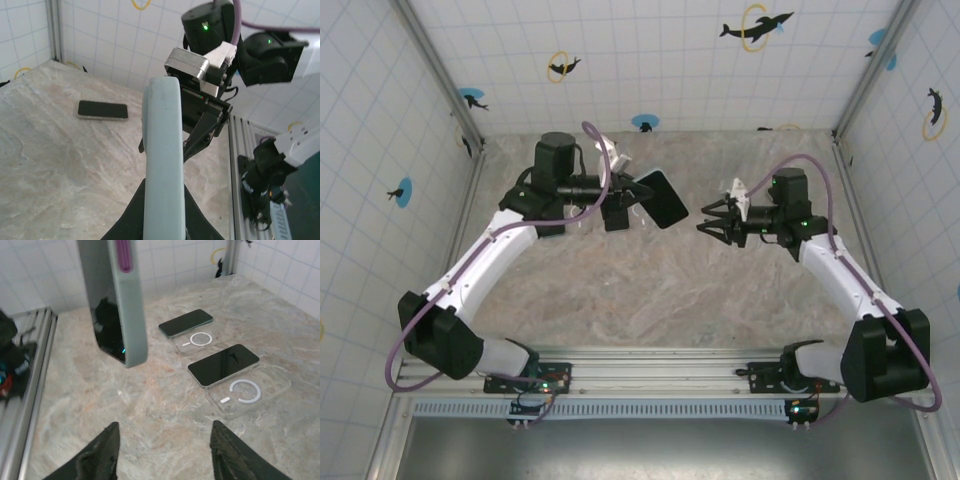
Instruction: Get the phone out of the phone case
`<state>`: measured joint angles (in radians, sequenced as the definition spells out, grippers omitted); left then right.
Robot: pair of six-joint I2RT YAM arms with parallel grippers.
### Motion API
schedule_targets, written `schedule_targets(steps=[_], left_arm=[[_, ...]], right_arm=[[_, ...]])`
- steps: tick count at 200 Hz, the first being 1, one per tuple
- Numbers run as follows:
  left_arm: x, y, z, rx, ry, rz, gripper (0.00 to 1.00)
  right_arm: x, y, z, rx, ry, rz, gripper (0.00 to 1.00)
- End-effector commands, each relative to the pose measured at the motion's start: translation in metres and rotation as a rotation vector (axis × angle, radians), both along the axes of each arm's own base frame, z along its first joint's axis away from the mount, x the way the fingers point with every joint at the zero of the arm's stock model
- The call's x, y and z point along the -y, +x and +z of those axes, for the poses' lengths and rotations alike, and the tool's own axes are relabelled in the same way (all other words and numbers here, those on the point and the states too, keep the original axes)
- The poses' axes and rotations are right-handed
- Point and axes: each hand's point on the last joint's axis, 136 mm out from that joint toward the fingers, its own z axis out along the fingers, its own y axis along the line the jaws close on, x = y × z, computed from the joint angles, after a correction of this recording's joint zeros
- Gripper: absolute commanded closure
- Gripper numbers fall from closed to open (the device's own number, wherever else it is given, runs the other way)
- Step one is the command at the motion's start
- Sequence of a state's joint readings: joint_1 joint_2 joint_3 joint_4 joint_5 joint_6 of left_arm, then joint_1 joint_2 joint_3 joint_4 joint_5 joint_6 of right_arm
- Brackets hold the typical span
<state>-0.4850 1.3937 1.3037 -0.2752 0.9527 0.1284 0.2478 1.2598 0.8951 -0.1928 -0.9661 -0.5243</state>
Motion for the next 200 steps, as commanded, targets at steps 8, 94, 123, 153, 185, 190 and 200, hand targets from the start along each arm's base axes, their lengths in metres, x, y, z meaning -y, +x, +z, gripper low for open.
schedule_targets(steps=[8, 94, 123, 153, 185, 190, 200], left_arm=[[-0.006, -0.016, -0.005, 0.123, 0.046, -0.069, 1.00], [-0.005, -0.025, -0.012, 0.105, 0.042, -0.133, 1.00], [-0.005, -0.025, -0.014, 0.098, 0.049, -0.141, 1.00], [-0.004, -0.025, -0.016, 0.087, 0.050, -0.146, 1.00], [-0.004, -0.024, -0.016, 0.088, 0.049, -0.150, 1.00], [-0.003, -0.024, -0.016, 0.085, 0.051, -0.151, 1.00], [-0.004, -0.024, -0.018, 0.079, 0.056, -0.152, 1.00]], right_arm=[[-0.015, -0.010, -0.004, 0.143, -0.052, 0.122, 0.59], [-0.048, -0.020, -0.009, 0.238, -0.067, 0.234, 0.74], [-0.051, -0.022, -0.012, 0.237, -0.071, 0.241, 0.74], [-0.053, -0.020, -0.013, 0.239, -0.074, 0.235, 0.74], [-0.054, -0.021, -0.015, 0.231, -0.084, 0.248, 0.78], [-0.055, -0.022, -0.015, 0.230, -0.088, 0.252, 0.79], [-0.055, -0.022, -0.017, 0.230, -0.097, 0.256, 0.81]])
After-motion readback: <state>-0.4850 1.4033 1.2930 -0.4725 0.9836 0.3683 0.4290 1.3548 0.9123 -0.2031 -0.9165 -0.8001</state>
